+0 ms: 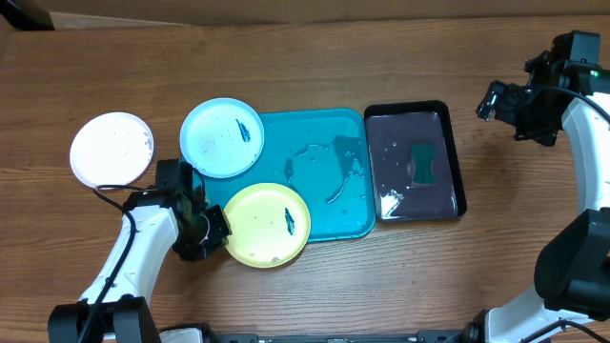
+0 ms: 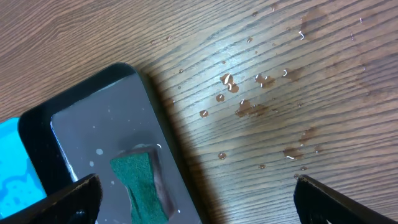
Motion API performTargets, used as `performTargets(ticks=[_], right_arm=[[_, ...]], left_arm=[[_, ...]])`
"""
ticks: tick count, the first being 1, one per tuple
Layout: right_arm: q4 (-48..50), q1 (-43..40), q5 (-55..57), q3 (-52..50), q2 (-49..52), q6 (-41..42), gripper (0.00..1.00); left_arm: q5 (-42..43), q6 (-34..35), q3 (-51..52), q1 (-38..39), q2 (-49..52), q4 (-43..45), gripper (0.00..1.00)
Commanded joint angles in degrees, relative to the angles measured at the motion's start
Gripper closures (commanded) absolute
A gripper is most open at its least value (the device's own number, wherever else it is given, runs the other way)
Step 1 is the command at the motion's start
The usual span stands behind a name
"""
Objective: Clean dirty plates on tray and stack at the side
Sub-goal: 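Slide the yellow plate to the center of the teal tray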
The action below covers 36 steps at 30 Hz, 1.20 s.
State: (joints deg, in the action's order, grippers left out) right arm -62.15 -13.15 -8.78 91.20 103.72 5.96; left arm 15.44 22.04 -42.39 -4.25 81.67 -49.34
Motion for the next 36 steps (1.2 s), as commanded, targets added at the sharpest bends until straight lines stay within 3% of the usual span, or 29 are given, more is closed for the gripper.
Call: performTargets(ticks=[1,14,20,29,30,34,36], right_arm=[[0.3,-0.2,-0.1,0.3,-0.1,0.0,0.00],[0.3,-0.2,-0.1,0.3,-0.1,0.0,0.00],[0.3,-0.2,-0.1,0.3,-0.1,0.0,0.00],[0.3,-0.2,-0.1,0.3,-0.1,0.0,0.00],[0.3,-0.2,-0.1,0.3,-0.1,0.0,0.00],[0.3,-0.2,-0.1,0.3,-0.1,0.0,0.00],[0.3,-0.2,-0.1,0.3,-0.1,0.0,0.00]], left_arm=[[6.7,-1.1,0.2,0.0,0.3,2.4,0.96],[6.9,10.1,0.2,10.4,0.4,20.2,0.96],[-3.5,15.6,0.2,15.5,0.4,20.9,0.96],[-6.0,15.7,0.2,16.7,0.4,22.0,0.96],[-6.3,15.7,0.2,16.7,0.4,22.0,0.93],[-6.6,14.8,0.0,16.5,0.4,22.4,0.61],[-6.2,12.0,-1.7,16.2,0.4,20.3,0.55]])
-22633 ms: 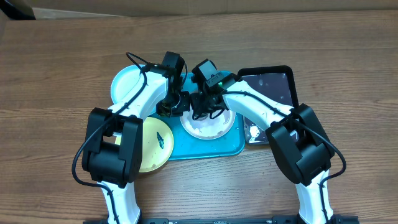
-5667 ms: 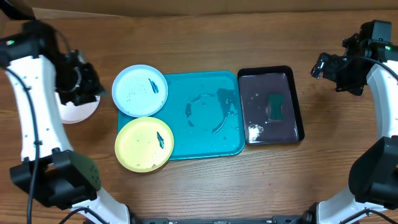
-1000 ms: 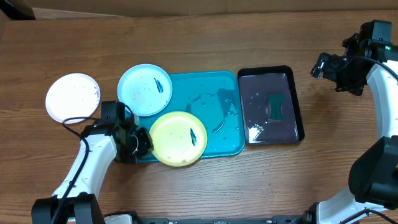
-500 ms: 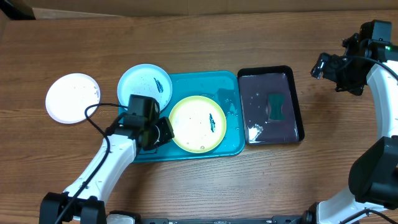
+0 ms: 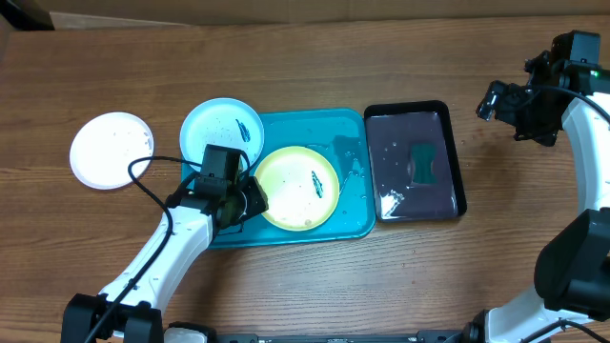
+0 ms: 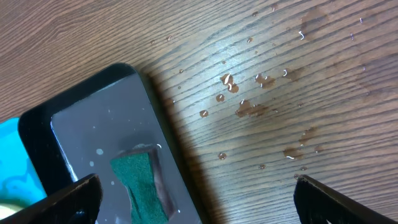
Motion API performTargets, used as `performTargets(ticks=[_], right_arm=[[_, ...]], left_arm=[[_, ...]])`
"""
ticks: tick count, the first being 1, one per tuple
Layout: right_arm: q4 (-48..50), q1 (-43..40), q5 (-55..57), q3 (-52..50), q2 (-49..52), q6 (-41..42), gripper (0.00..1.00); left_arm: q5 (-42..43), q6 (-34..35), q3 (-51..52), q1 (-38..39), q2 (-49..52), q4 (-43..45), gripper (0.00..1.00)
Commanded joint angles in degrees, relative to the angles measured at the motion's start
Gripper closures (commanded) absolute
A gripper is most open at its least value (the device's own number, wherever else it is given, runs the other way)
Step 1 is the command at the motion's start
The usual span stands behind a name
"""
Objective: Clean dirty plates on tray and stack at the side
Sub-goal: 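Slide the yellow plate to the center of the teal tray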
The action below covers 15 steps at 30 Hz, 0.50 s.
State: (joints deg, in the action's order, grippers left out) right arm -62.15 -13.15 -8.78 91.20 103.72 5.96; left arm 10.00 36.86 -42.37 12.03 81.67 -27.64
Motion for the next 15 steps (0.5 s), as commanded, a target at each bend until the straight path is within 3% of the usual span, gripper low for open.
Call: performTargets(ticks=[1,4,9,15], right_arm=[[0.3,-0.2,-0.1,0.3,-0.1,0.0,0.00],[0.3,-0.2,-0.1,0.3,-0.1,0.0,0.00],[0.3,-0.2,-0.1,0.3,-0.1,0.0,0.00],[0.3,-0.2,-0.1,0.3,-0.1,0.0,0.00]], left_arm=[[-0.9,-3.8,-3.1,-0.4,0.4,-3.3,0.53],[-1.3,-7.4,-9.1,-1.0,0.4,-10.0,0.48],[-5.1,-11.1,-20.8,-1.2,0.4,-22.4,0.53],[-5.7,-11.6,-22.7,-1.1,0.8,-25.8,0.58]])
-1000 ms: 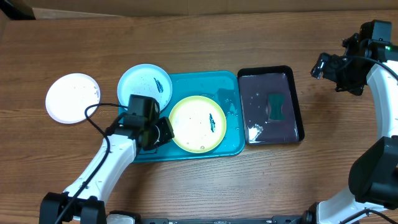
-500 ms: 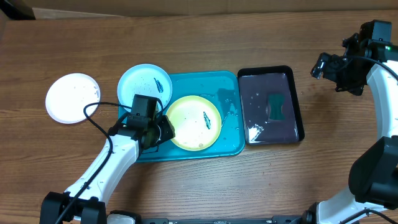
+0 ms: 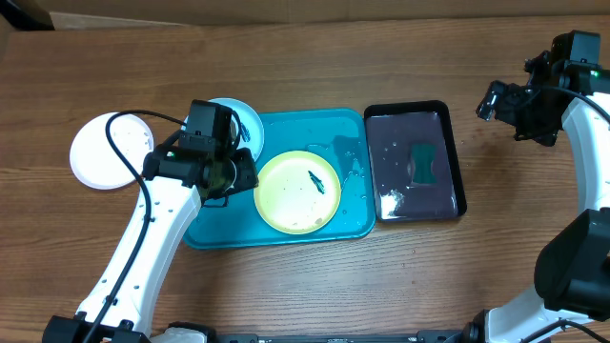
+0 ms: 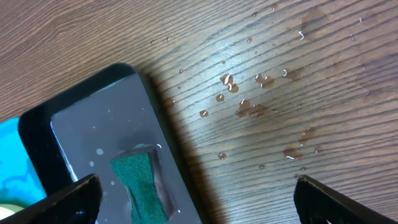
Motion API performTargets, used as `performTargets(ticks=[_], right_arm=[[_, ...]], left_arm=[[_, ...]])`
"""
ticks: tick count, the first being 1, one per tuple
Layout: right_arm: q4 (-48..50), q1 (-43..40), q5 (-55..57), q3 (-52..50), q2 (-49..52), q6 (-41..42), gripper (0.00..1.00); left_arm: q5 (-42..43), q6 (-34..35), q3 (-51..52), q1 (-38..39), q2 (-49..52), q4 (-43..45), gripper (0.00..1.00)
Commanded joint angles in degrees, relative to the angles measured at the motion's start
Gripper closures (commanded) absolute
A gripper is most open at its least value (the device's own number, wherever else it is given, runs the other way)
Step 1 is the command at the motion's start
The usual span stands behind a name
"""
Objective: Clean dirty plates on tray and stack at the side
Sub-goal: 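Slide the yellow plate to the center of the teal tray, then reach right gripper down into the black tray and grasp the green sponge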
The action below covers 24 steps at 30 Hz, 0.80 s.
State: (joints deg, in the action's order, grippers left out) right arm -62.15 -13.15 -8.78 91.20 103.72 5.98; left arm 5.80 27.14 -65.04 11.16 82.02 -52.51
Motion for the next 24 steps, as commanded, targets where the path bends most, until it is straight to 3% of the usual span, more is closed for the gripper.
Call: performTargets(ticks=[1,16,24], right_arm=[[0.3,-0.2,-0.1,0.3,-0.1,0.0,0.00],[2.9,-0.2,0.2,0.3,-0.1,0.0,0.00],[4.2,-0.2,-0.5,0.3,-0.1,0.0,0.00]], left_arm=[[-1.5,-1.9,0.5,-0.2,0.7,-1.2,0.58],[3.2,-1.5,5.9,-0.2,12.2,2.2,0.65],[5.4,-1.4,5.9,-0.2,17.1,5.2,0.74]])
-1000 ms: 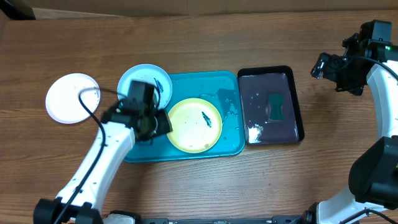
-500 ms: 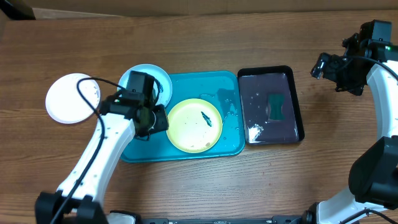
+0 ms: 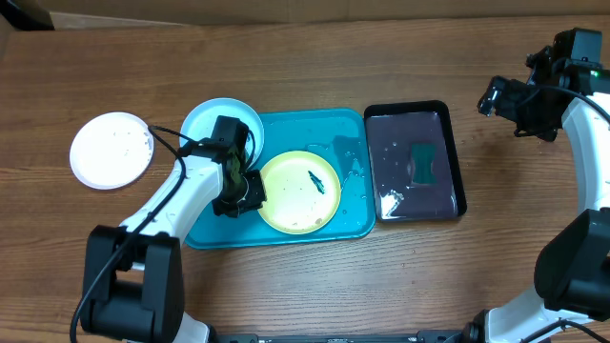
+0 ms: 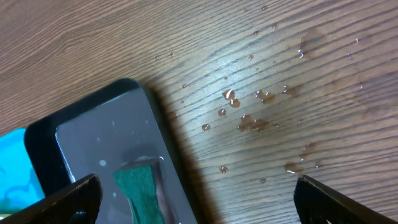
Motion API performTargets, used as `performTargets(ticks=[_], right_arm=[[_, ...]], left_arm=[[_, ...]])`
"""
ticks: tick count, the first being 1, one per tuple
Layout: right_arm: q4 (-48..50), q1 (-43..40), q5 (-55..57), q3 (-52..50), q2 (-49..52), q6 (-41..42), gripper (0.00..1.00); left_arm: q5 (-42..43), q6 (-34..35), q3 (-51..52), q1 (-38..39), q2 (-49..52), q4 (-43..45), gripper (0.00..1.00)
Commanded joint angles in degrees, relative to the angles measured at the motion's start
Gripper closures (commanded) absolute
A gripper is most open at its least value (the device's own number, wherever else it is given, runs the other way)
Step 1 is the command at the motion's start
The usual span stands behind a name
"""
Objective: Clean dirty plates on tray and stack at the side
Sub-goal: 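Reach right gripper down into the black tray and grasp the green sponge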
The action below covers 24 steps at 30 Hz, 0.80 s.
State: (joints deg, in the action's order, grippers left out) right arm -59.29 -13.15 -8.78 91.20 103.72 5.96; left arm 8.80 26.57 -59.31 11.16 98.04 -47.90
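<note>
A yellow plate (image 3: 300, 191) with a dark smear lies on the wet teal tray (image 3: 295, 133). My left gripper (image 3: 248, 191) sits at the plate's left rim; the overhead view does not show its jaws. A light blue plate (image 3: 214, 129) with dark specks overlaps the tray's far left corner, partly under my left arm. A white plate (image 3: 111, 151) rests on the table at the left. My right gripper (image 3: 522, 114) (image 4: 199, 208) hangs wide open over bare wood right of the black tray, holding nothing.
The black tray (image 3: 400, 129) (image 4: 93, 130) holds water and a green sponge (image 3: 423, 164) (image 4: 138, 186). Water drops (image 4: 249, 118) dot the wood beside it. The left arm's cable loops over the blue plate.
My left arm has changed posture and its gripper now sits slightly lower at the yellow plate's left rim; the plate has not moved. The right wrist view has shifted a little.
First my left gripper was at the yellow plate, which hung over the teal tray's near left corner. Then the plate lay in the tray's middle with the gripper still at its left rim. It has stayed there since, while the right gripper stayed open above the wood.
</note>
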Motion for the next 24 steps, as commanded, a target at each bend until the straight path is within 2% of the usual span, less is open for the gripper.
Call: performTargets(ticks=[1,9,13,17,24], right_arm=[[2.2,-0.2,-1.0,0.3,-0.1,0.0,0.00],[2.7,-0.1,-19.8,0.3,-0.1,-0.1,0.00],[-3.8,0.8,-28.0,0.2,-0.1,-6.8,0.00],[-8.6,3.7,-25.1,0.2,-0.1,-7.9,0.03],[-13.2,11.8,-7.4,-0.5,-0.1,-7.2,0.15]], left_arm=[[2.9,-0.9,0.1,-0.2,1.4,0.8,0.76],[2.8,-1.3,0.3,-0.2,1.7,1.4,0.79],[2.8,-1.3,1.3,-0.2,1.7,2.5,0.79],[2.9,-1.3,3.1,-0.2,1.7,4.0,0.78],[2.9,-1.3,4.9,-0.2,1.7,5.9,0.77]])
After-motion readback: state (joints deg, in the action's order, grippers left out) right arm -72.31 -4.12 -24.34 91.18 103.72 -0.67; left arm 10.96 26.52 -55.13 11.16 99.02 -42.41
